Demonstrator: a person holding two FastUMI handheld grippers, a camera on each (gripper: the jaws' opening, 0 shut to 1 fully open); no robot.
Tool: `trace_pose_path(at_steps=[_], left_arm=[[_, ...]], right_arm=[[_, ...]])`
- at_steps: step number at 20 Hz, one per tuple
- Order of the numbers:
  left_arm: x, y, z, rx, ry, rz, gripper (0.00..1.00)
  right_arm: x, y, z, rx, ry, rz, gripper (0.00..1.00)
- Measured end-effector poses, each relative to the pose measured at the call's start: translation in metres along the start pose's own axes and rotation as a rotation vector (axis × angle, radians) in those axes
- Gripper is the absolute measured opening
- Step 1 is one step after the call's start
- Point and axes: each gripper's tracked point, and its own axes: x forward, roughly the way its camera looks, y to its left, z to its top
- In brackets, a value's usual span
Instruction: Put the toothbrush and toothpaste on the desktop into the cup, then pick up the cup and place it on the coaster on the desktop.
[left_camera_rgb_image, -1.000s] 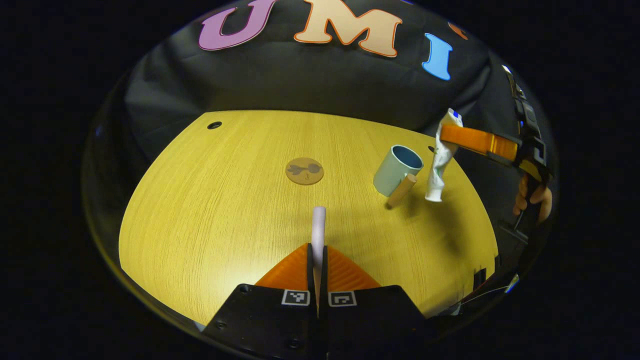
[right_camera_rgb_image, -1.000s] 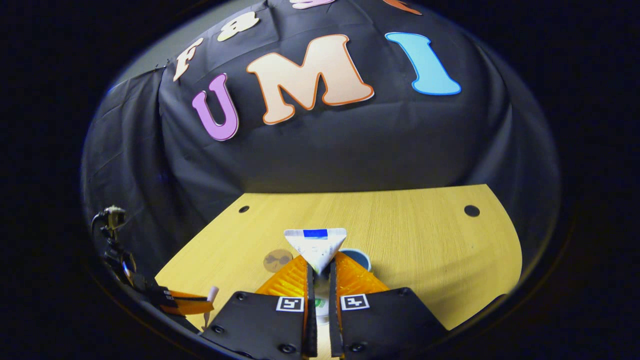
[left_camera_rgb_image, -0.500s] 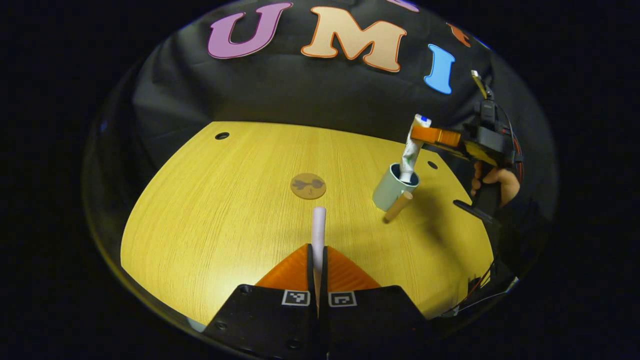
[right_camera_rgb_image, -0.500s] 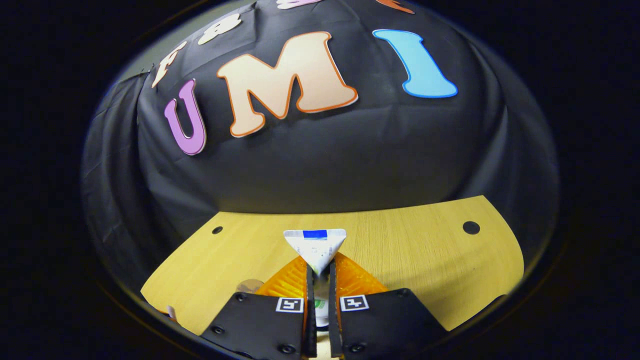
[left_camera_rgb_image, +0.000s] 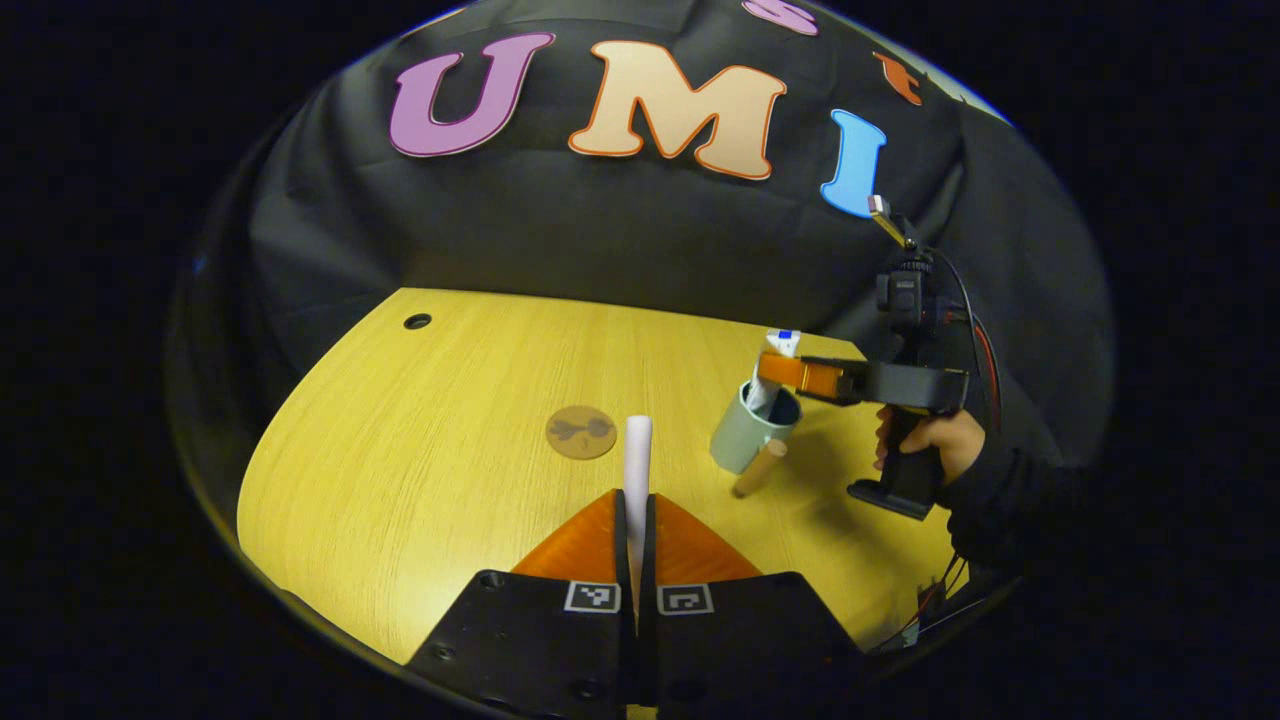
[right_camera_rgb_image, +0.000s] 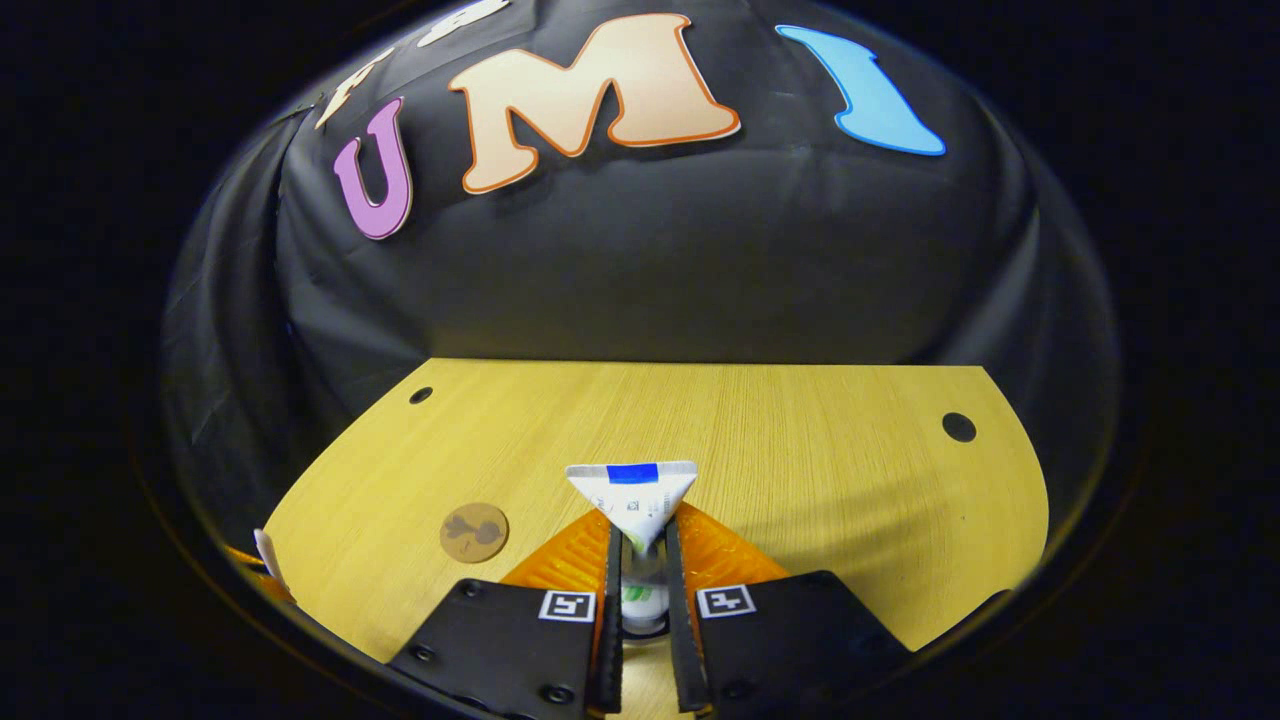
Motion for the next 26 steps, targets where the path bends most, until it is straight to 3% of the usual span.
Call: trace_pose_path(at_steps=[2,6,10,16,21,26], left_arm=[[0.019,-0.013,0.020,0.011,-0.021,-0.025,0.00],[0.041,-0.041,0.043,0.003,-0.077,-0.091,0.00],[0.071,-0.070,0.076,-0.015,-0.136,-0.162,0.00],[0.118,-0.109,0.129,-0.041,-0.265,-0.235,0.00],[0.155,-0.122,0.148,-0.078,-0.358,-0.220,0.00],[0.185,-0.120,0.139,-0.117,-0.367,-0.177,0.00]], right_arm=[[-0.010,0.000,-0.006,0.012,0.007,0.026,0.33],[-0.047,-0.015,-0.010,0.049,-0.017,0.036,0.93],[-0.094,-0.045,-0.025,0.112,-0.022,0.016,0.95],[-0.152,-0.100,-0.064,0.213,0.009,-0.078,0.95],[-0.186,-0.136,-0.088,0.267,0.030,-0.152,0.95],[-0.207,-0.162,-0.098,0.326,0.031,-0.208,0.95]])
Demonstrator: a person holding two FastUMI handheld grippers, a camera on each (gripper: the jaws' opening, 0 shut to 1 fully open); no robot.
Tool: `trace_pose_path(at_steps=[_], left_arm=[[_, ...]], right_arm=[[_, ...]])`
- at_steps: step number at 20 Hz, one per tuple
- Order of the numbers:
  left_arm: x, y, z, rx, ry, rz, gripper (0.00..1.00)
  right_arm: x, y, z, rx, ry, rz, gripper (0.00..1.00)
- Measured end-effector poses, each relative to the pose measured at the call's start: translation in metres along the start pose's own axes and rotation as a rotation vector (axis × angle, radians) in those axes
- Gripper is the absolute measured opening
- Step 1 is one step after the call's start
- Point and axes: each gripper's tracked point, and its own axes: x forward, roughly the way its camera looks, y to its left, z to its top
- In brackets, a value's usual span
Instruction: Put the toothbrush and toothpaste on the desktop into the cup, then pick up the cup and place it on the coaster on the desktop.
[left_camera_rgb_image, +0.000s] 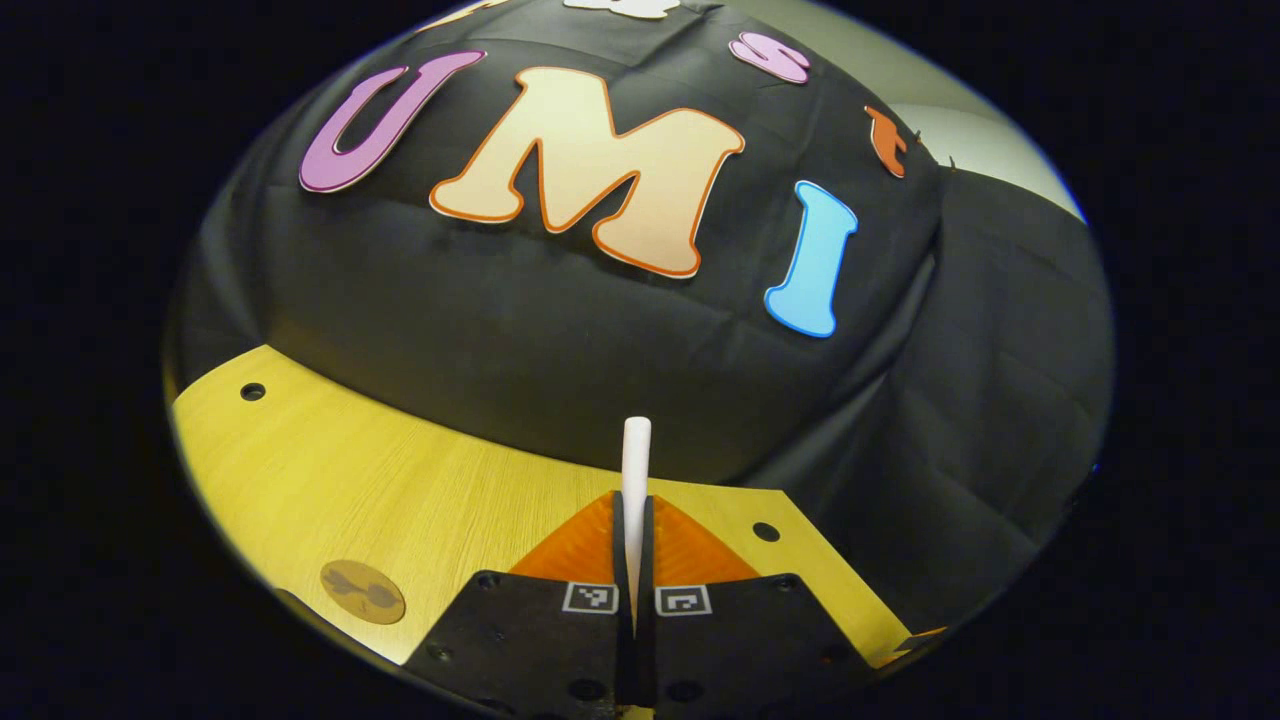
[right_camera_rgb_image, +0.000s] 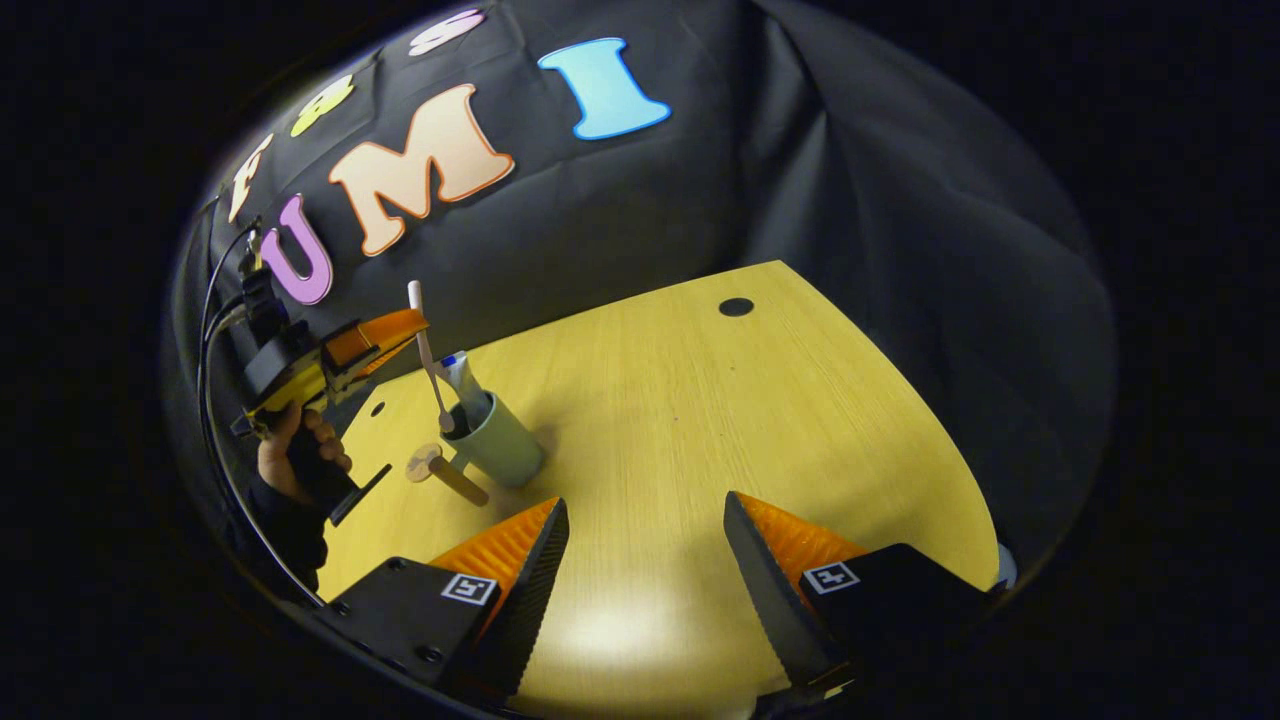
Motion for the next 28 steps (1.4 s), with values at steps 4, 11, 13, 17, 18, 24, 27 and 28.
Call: trace_pose_path(at_steps=[4,11,13,17,18,24,27,28], left_arm=[[-0.002,0.004,-0.006,0.048,-0.040,0.041,0.00],[-0.026,-0.002,-0.037,0.002,-0.027,0.046,0.00],[-0.028,-0.002,-0.027,-0.042,-0.060,0.036,0.00],[-0.035,0.002,-0.016,-0.112,-0.079,0.024,0.00],[-0.034,0.005,-0.012,-0.125,-0.091,0.025,0.00],[-0.031,0.026,0.024,-0.146,-0.214,0.082,0.00],[-0.017,0.035,0.014,-0.148,-0.211,0.094,0.00],[-0.014,0.036,0.007,-0.156,-0.197,0.101,0.00]], right_arm=[[0.000,-0.007,-0.003,0.000,0.009,-0.009,0.95],[0.009,0.010,-0.002,-0.047,0.030,0.035,0.95],[0.009,0.014,-0.003,-0.059,0.034,0.049,0.95],[0.011,0.016,-0.006,-0.074,0.028,0.065,0.95],[0.012,0.017,-0.009,-0.073,0.031,0.068,0.95],[0.008,0.007,-0.020,-0.077,0.051,0.069,0.95],[0.009,0.000,-0.021,-0.074,0.060,0.055,0.95],[0.009,-0.001,-0.021,-0.077,0.061,0.052,0.95]])
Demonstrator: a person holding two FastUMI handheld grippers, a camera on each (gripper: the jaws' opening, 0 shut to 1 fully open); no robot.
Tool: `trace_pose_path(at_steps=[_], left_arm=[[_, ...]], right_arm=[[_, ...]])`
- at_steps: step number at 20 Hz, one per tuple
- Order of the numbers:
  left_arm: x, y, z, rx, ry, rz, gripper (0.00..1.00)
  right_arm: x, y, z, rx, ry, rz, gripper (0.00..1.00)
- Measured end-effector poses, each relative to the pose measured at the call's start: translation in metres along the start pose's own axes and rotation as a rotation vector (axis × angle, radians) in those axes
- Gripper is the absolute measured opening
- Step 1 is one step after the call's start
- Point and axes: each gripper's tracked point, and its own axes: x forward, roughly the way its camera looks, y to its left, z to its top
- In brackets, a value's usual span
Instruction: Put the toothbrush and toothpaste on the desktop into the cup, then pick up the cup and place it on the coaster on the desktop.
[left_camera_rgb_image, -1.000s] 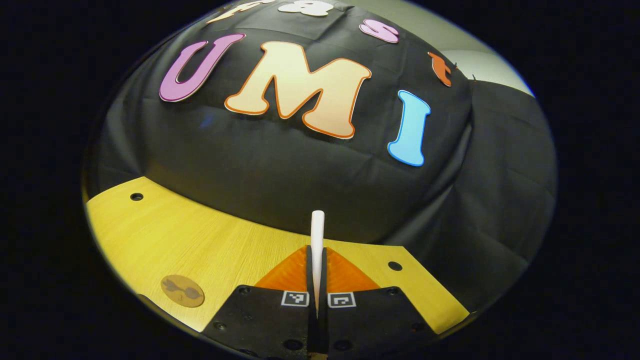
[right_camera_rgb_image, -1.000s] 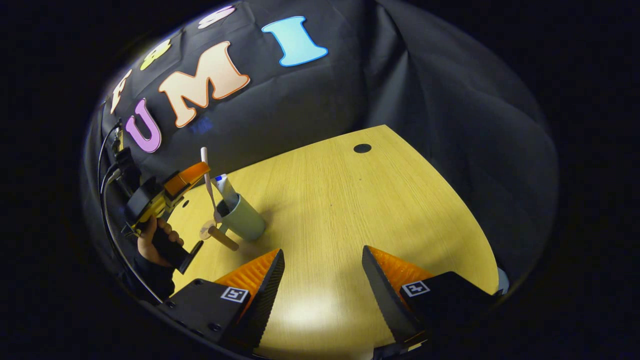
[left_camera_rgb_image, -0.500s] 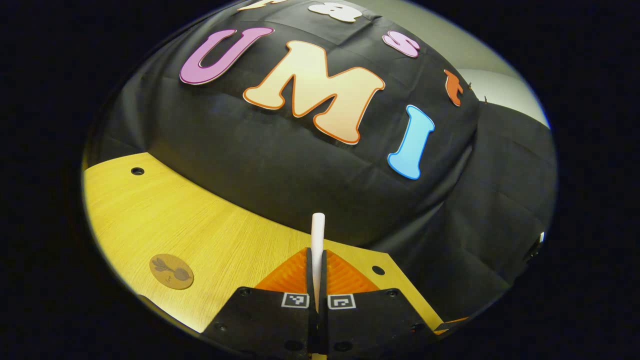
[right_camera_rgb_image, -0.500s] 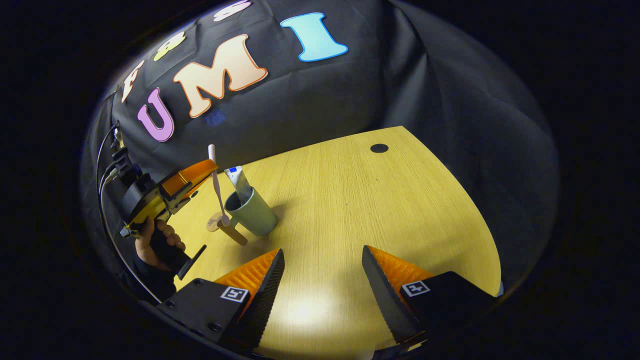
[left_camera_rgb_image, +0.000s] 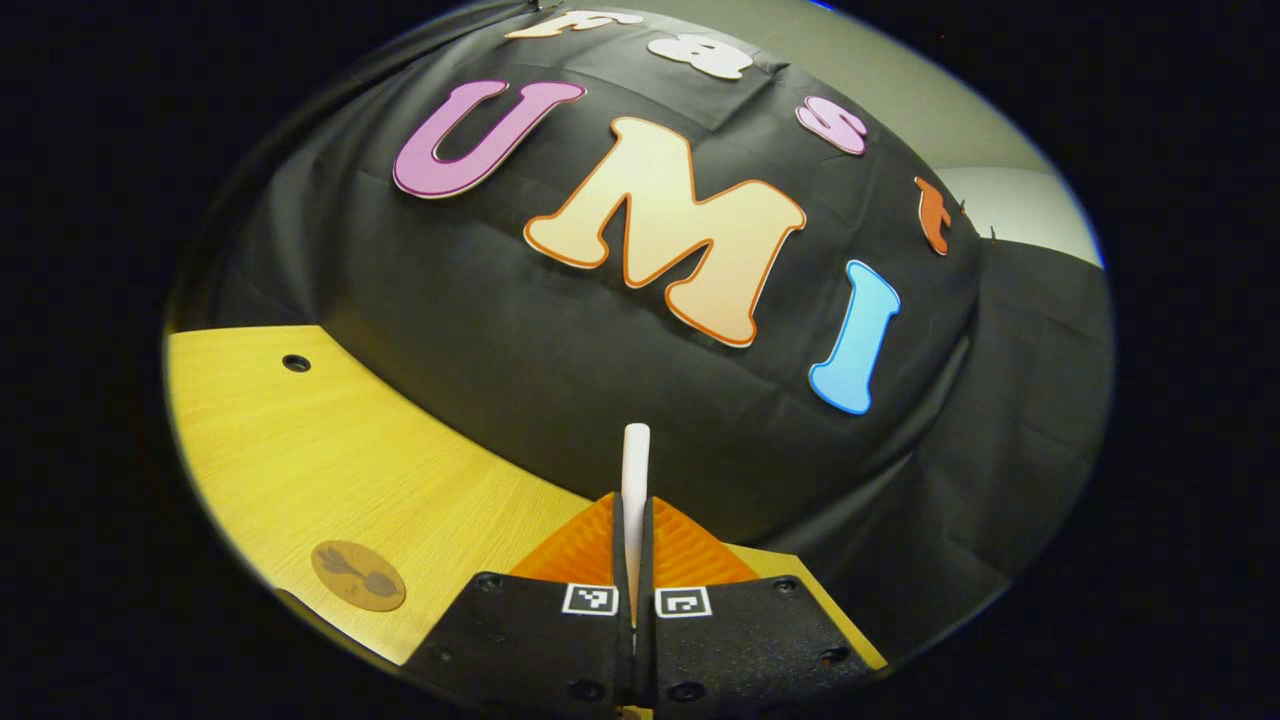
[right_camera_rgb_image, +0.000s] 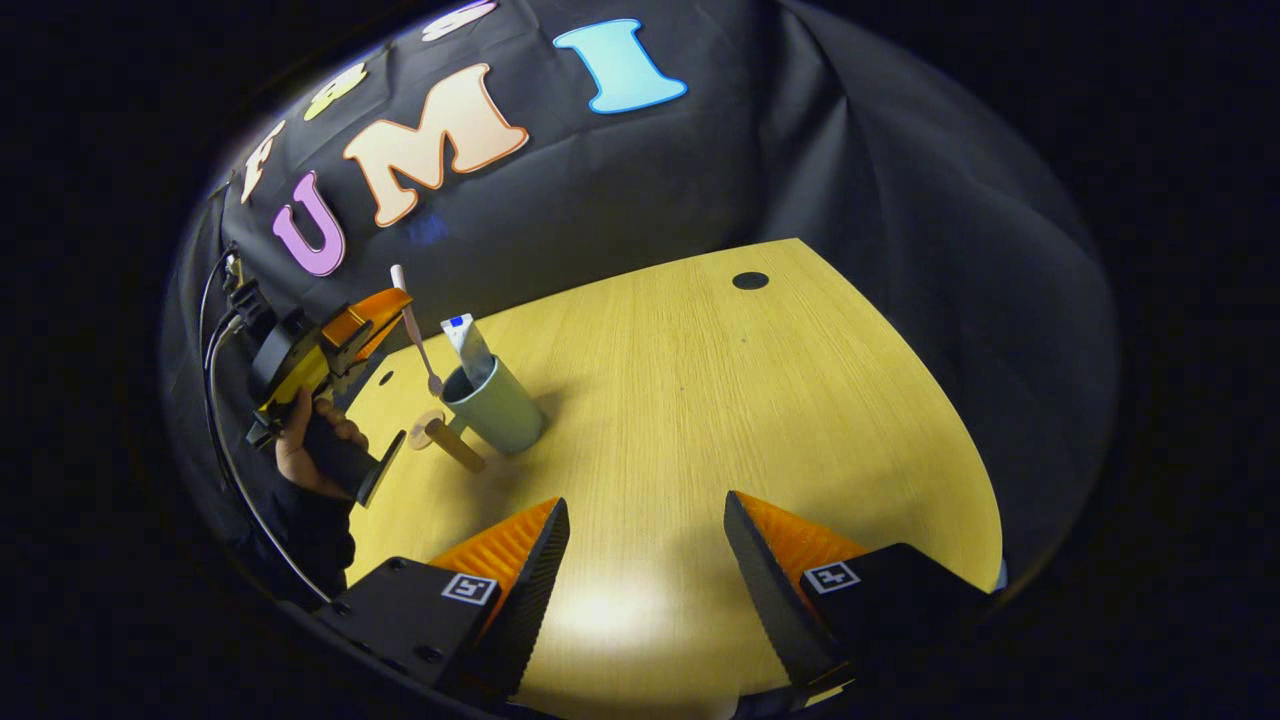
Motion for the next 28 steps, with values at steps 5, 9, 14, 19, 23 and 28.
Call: trace_pose_path(at_steps=[5,9,14,19,23,28], left_arm=[[0.002,0.001,-0.020,0.034,0.045,0.005,0.00],[-0.011,-0.009,-0.025,0.078,0.066,-0.004,0.00],[-0.041,-0.014,-0.037,0.142,0.122,-0.004,0.00],[-0.071,-0.011,-0.063,0.172,0.238,-0.007,0.00],[-0.093,-0.019,-0.071,0.188,0.304,-0.089,0.04],[-0.136,0.004,-0.066,0.209,0.385,-0.128,0.77]], right_arm=[[0.004,0.001,-0.002,0.010,0.012,0.011,0.95],[0.007,0.011,0.002,0.018,0.012,0.034,0.95],[0.013,0.028,0.012,0.017,0.004,0.086,0.95],[0.018,0.056,0.020,0.009,0.020,0.154,0.95],[0.023,0.090,0.019,-0.006,0.061,0.214,0.95],[0.031,0.148,0.020,0.039,0.147,0.256,0.96]])
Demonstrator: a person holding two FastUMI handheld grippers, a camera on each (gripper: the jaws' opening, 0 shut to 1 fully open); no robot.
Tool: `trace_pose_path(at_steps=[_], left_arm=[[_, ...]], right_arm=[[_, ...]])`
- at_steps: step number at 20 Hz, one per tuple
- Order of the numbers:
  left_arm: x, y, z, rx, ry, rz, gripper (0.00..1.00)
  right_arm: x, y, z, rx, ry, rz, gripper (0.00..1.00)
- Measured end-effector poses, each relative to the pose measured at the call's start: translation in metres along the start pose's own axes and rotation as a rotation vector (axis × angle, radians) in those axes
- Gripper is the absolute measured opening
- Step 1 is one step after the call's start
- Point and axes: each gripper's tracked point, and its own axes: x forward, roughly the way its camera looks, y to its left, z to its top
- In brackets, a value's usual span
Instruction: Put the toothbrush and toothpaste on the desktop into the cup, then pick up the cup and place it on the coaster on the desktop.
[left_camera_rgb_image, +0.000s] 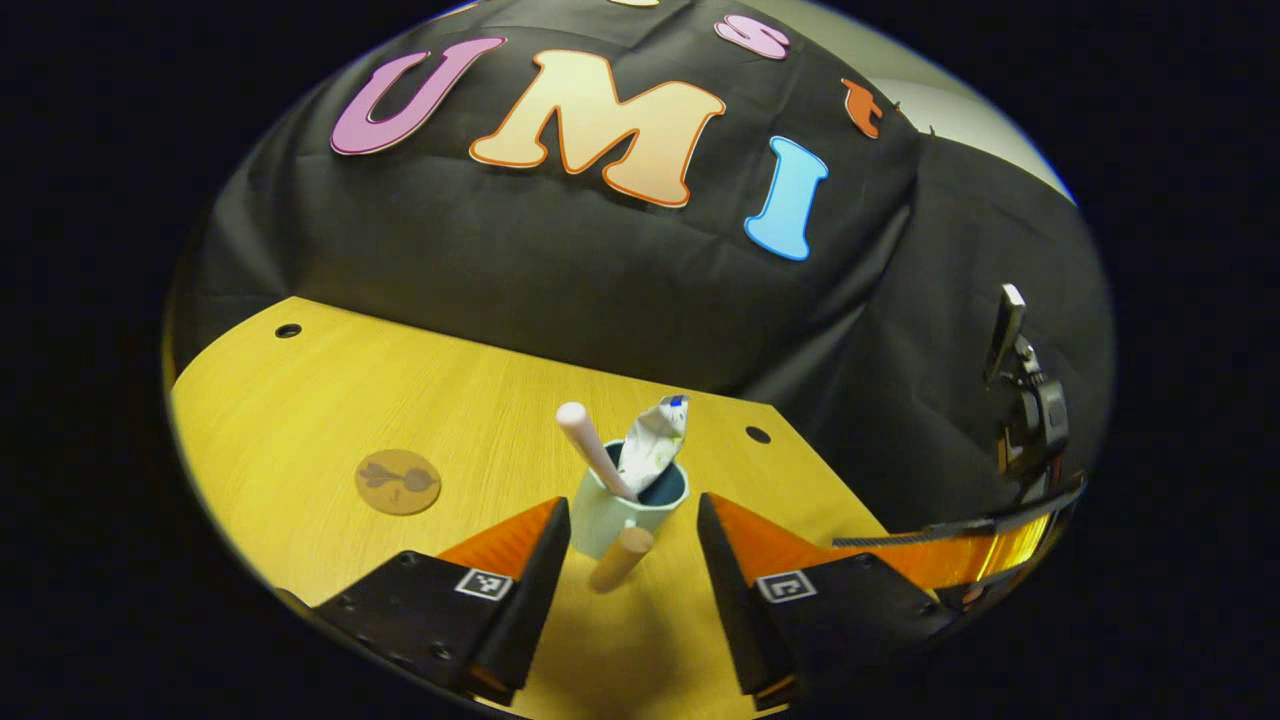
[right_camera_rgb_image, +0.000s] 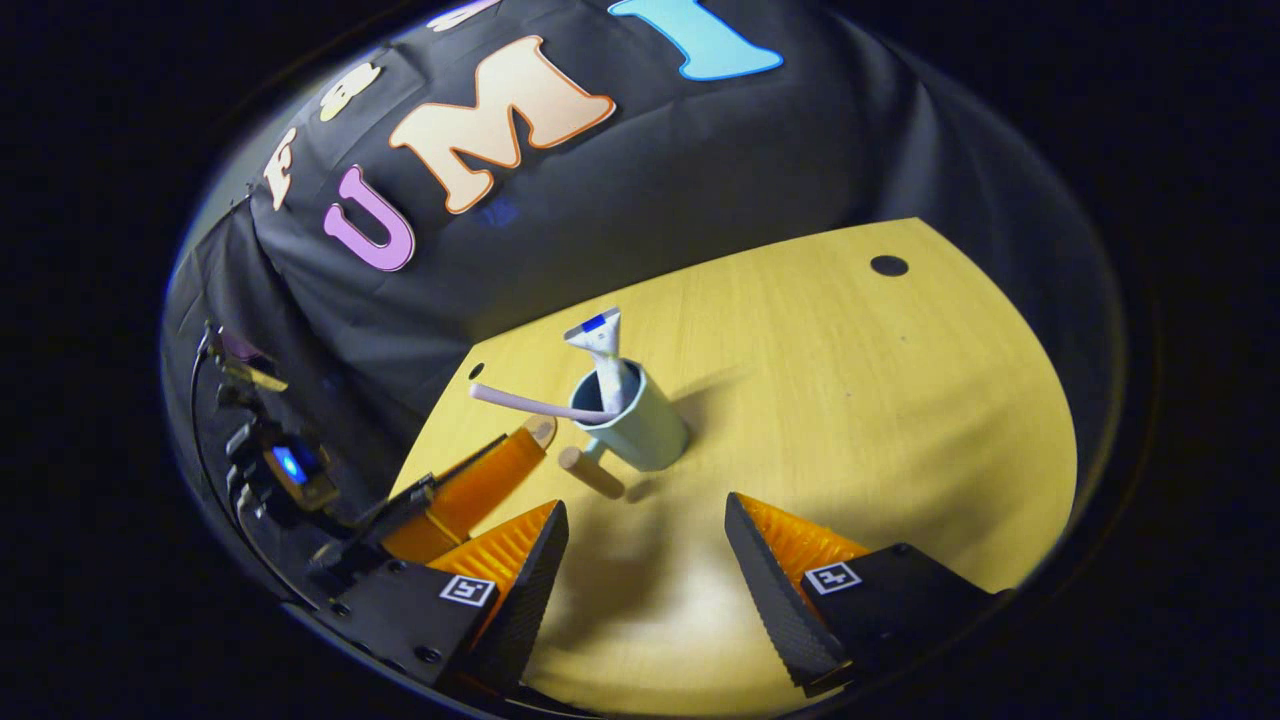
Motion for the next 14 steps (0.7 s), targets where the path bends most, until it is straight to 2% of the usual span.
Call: trace_pose_path(at_steps=[1,4,5,6,7,8,9,14], left_arm=[[-0.009,0.006,0.000,0.010,-0.001,-0.007,0.84],[-0.037,0.032,-0.007,0.006,0.028,0.004,0.87],[-0.047,0.041,-0.006,-0.009,0.028,0.010,0.87],[-0.055,0.052,-0.005,-0.018,0.024,0.024,0.91],[-0.065,0.065,-0.004,-0.024,0.021,0.042,0.88],[-0.075,0.078,-0.002,-0.026,0.015,0.062,0.88],[-0.085,0.091,0.002,-0.024,0.003,0.082,0.90],[-0.124,0.150,0.015,0.017,-0.039,0.182,0.94]], right_arm=[[0.007,0.008,0.002,-0.003,0.013,-0.006,0.96],[0.022,0.026,0.006,-0.034,0.064,-0.060,0.96],[0.027,0.031,0.003,-0.038,0.089,-0.070,0.89],[0.033,0.034,0.001,-0.045,0.124,-0.088,0.96],[0.039,0.036,-0.002,-0.054,0.153,-0.109,0.96],[0.046,0.039,-0.003,-0.055,0.177,-0.122,0.90],[0.055,0.041,-0.005,-0.051,0.198,-0.135,0.99],[0.094,0.038,-0.004,-0.014,0.265,-0.226,0.99]])
